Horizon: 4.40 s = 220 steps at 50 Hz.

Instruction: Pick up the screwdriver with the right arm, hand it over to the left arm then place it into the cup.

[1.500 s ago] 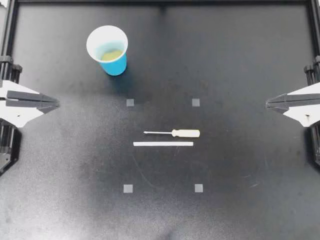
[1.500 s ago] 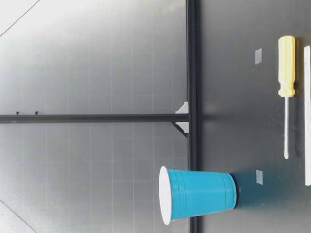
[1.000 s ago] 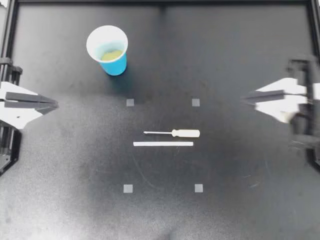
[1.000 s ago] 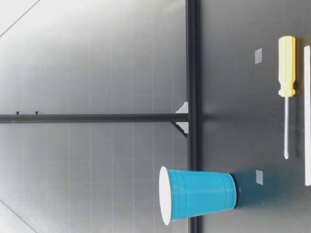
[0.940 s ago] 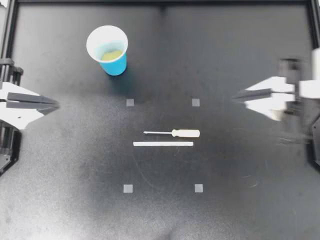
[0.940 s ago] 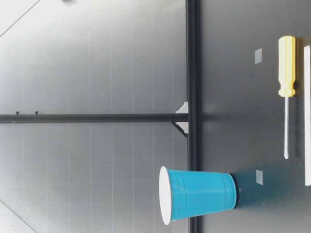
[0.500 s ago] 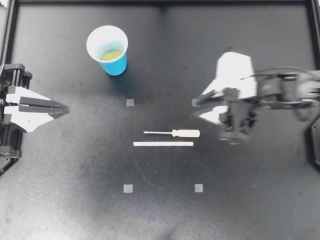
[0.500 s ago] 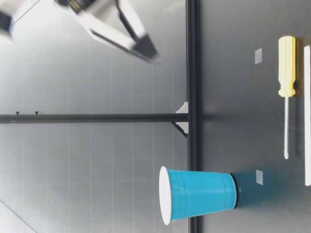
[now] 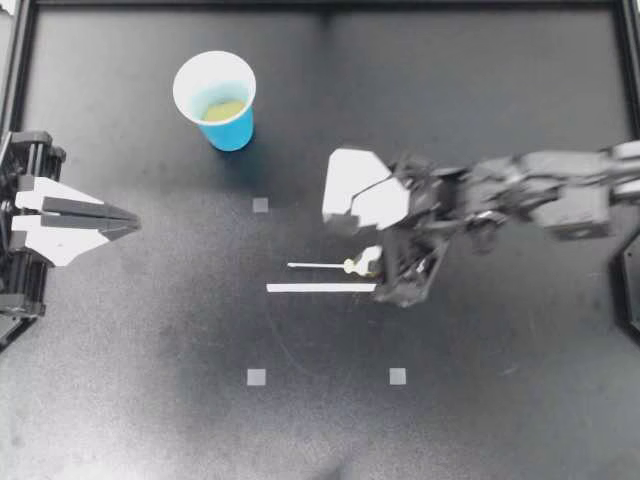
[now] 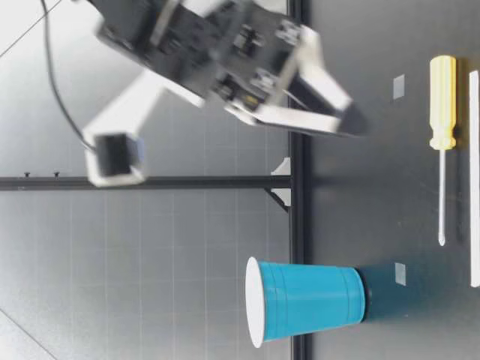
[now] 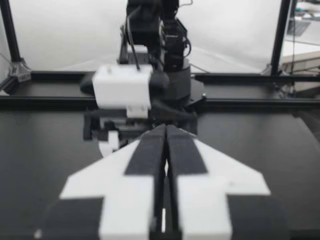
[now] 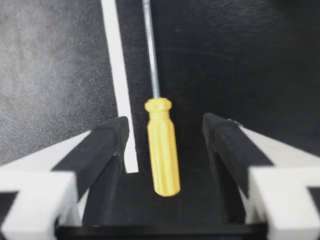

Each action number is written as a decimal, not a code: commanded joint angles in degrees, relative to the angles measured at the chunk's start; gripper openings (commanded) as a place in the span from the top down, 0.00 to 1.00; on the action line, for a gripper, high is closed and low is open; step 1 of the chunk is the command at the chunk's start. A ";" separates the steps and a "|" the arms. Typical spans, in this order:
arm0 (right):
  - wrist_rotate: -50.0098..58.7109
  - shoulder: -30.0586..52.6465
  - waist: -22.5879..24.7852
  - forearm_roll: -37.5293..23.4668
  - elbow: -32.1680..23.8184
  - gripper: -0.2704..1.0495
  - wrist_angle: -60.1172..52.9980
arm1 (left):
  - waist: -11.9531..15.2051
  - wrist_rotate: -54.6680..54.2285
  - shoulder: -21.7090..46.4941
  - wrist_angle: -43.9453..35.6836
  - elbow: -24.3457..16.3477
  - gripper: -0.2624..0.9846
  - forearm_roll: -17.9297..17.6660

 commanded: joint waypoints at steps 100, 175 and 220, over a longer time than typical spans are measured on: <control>8.61 -13.10 3.08 1.32 20.13 0.75 -47.46 | -0.18 0.53 18.02 -16.44 -1.41 0.19 -1.93; 3.34 -5.36 2.90 1.58 10.11 0.71 -68.12 | -0.09 0.09 39.29 -39.11 -12.13 0.77 -4.83; 3.43 -21.53 2.90 2.11 20.57 0.23 -72.33 | 17.23 7.65 34.80 -38.23 -5.19 0.77 -9.40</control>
